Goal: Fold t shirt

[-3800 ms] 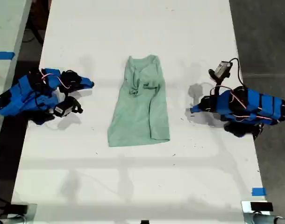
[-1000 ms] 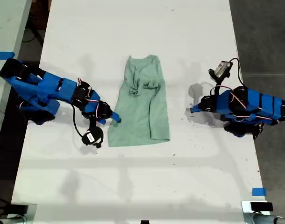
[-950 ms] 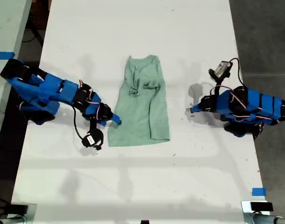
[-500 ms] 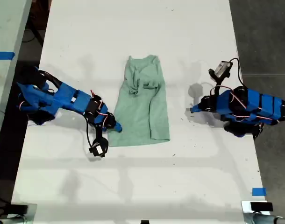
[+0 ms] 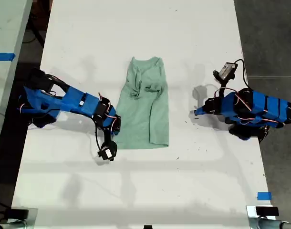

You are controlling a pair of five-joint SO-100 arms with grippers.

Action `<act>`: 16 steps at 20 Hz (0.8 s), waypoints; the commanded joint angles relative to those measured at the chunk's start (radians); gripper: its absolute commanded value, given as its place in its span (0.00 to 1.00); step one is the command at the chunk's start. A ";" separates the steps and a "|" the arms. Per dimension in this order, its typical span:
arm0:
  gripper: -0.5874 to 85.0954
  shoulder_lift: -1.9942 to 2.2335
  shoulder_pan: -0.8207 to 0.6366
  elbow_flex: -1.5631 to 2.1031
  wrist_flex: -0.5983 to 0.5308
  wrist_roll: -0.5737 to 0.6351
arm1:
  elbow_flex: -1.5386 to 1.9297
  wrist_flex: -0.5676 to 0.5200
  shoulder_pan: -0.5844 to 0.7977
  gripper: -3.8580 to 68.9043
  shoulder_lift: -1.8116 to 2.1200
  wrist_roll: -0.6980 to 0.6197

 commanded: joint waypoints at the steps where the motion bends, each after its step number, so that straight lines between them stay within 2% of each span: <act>1: 0.01 0.058 -0.017 -0.084 0.055 0.009 | 0.052 -0.003 -0.005 0.06 0.011 -0.014; 4: 0.01 0.060 -0.020 -0.241 0.192 0.008 | 0.052 -0.003 -0.003 0.06 0.011 -0.015; 6: 0.01 0.060 -0.043 -0.342 0.242 0.018 | 0.052 -0.003 -0.002 0.06 0.011 -0.015; 11: 0.01 -0.015 -0.143 -0.551 0.241 0.117 | 0.052 -0.003 -0.002 0.06 0.011 -0.018; 16: 0.01 -0.222 -0.202 -0.715 0.155 0.215 | 0.052 -0.003 0.000 0.06 0.011 -0.020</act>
